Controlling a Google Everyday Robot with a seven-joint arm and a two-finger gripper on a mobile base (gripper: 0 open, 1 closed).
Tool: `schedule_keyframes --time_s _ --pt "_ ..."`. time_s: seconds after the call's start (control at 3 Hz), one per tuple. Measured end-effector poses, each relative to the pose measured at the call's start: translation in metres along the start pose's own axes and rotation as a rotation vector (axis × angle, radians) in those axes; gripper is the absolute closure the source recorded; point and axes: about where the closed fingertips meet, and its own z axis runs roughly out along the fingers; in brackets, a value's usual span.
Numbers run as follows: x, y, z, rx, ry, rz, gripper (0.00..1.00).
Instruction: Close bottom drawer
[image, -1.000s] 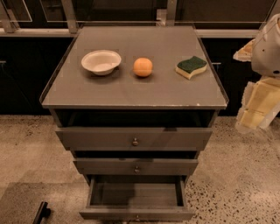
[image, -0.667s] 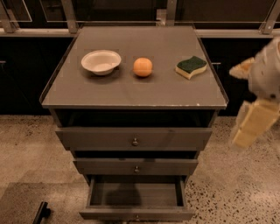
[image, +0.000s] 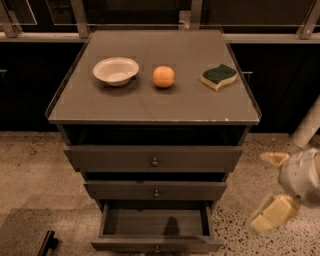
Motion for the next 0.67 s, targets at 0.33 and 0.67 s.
schedule_keyframes --time_s 0.33,0.67 --pt "0.0155 0.0093 0.0148 -0.022 0.009 0.03 0.0" --pt "0.0143 0.0166 0.0131 0.01 -0.033 0.034 0.0"
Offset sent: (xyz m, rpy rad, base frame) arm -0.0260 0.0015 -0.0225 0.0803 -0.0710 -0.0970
